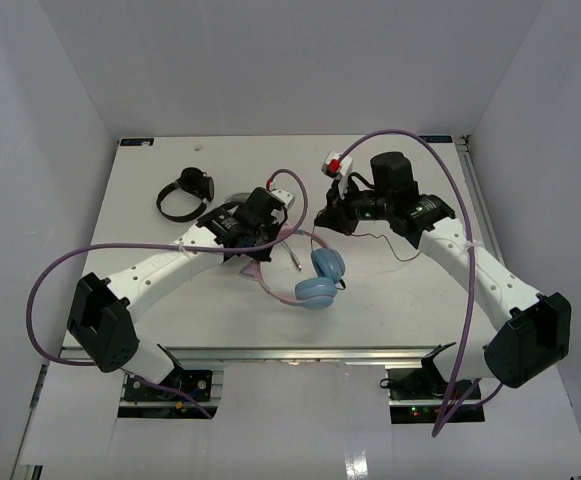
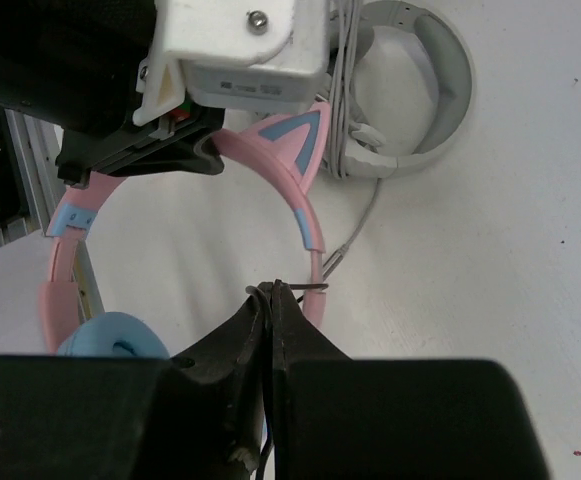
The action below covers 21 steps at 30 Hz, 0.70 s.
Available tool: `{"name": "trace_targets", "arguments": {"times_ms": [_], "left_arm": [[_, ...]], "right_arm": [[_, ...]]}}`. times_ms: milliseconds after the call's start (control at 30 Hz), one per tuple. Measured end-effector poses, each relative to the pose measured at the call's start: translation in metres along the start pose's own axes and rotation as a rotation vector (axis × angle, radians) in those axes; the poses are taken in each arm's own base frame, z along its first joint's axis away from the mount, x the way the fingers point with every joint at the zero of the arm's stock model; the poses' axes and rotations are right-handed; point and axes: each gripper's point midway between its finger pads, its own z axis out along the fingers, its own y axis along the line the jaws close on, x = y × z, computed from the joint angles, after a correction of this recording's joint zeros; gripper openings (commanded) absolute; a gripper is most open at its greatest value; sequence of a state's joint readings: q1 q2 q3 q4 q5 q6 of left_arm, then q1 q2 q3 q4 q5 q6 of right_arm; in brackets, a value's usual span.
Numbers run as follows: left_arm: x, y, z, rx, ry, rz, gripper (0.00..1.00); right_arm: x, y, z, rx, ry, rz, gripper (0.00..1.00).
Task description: Wrap the headphones
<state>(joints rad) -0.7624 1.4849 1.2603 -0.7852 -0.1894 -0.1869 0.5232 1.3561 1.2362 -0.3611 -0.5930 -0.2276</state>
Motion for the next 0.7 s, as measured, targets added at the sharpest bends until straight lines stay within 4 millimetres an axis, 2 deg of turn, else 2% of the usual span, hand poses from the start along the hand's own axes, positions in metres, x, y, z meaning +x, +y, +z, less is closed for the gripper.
{"name": "trace_targets", "arguments": {"times_ms": [233, 467, 700], "left_arm": [[-0.01, 0.025, -0.005, -0.159, -0.023, -0.065, 0.0], [-0.013, 0.036, -0.006, -0.234, -0.024, -0.137, 0.0], [-0.016, 0.043, -0.005, -0.276, -0.02, -0.202, 0.0]], "right_arm": [[0.0, 0.025, 0.012, -0.05, 0.017, -0.009, 0.08], [0.002, 0.041, 0.02, -0.073, 0.016, 0.035, 0.08], [0.018, 0.062, 0.034, -0.114, 0.006, 0.12, 0.08]]}}
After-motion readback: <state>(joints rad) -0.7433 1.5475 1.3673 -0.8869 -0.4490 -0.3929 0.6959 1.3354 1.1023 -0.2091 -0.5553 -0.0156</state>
